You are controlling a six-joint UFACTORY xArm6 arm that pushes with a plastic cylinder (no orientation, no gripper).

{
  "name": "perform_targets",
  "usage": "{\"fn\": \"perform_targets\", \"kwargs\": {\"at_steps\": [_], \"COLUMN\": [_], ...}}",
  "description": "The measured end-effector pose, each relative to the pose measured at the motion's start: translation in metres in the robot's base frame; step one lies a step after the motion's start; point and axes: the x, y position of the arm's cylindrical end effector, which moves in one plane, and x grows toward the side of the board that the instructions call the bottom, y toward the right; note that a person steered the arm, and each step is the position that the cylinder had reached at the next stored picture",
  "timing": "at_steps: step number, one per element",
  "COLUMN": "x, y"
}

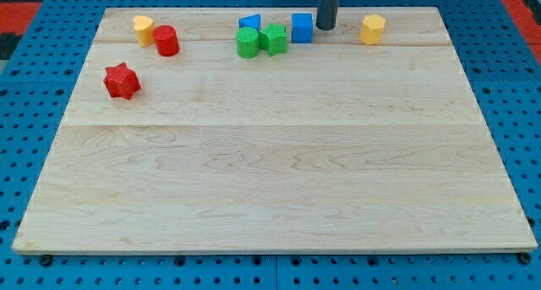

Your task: Push the yellow hexagon towards down

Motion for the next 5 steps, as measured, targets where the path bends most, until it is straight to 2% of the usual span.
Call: {"fn": "perform_targets", "kwargs": {"at_steps": [1, 3, 4, 5], "x": [0.000, -0.024, 0.025, 0.092], "y": [0.054, 0.080, 0.096, 0.093]}}
